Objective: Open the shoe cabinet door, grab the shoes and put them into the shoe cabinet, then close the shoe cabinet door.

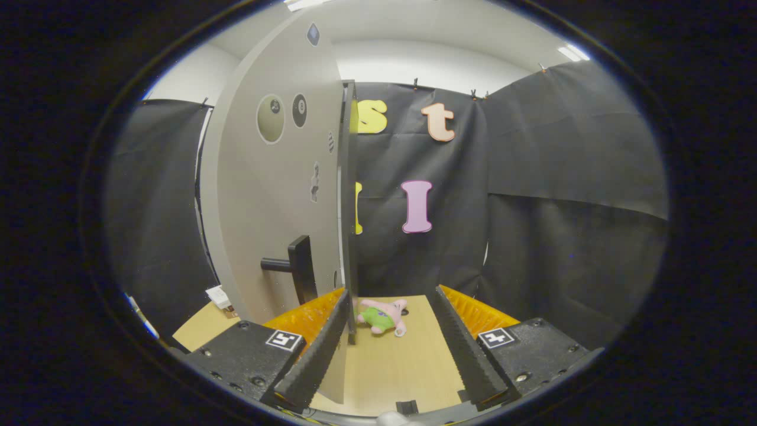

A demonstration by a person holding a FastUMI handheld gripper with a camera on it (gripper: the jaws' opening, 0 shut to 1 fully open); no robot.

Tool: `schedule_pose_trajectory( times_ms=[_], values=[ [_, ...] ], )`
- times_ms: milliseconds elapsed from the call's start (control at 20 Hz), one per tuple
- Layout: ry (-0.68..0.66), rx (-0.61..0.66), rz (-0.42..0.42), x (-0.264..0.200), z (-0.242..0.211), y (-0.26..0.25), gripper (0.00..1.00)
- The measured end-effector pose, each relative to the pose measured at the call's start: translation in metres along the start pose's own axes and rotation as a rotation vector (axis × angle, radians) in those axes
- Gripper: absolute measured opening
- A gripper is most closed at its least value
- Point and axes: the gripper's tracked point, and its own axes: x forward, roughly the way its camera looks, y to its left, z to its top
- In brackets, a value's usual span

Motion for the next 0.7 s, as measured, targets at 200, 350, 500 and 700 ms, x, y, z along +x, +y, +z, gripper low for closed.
schedule_pose_trajectory(
  times_ms=[200, 350, 500, 700],
  values=[
    [-0.003, -0.013, -0.023, -0.006, 0.002, 0.030, 0.94],
    [-0.012, -0.015, -0.032, -0.009, 0.000, 0.059, 0.94],
    [-0.019, 0.012, -0.017, -0.008, -0.001, 0.090, 0.94],
    [-0.019, 0.019, 0.010, 0.000, -0.001, 0.133, 0.94]
  ],
)
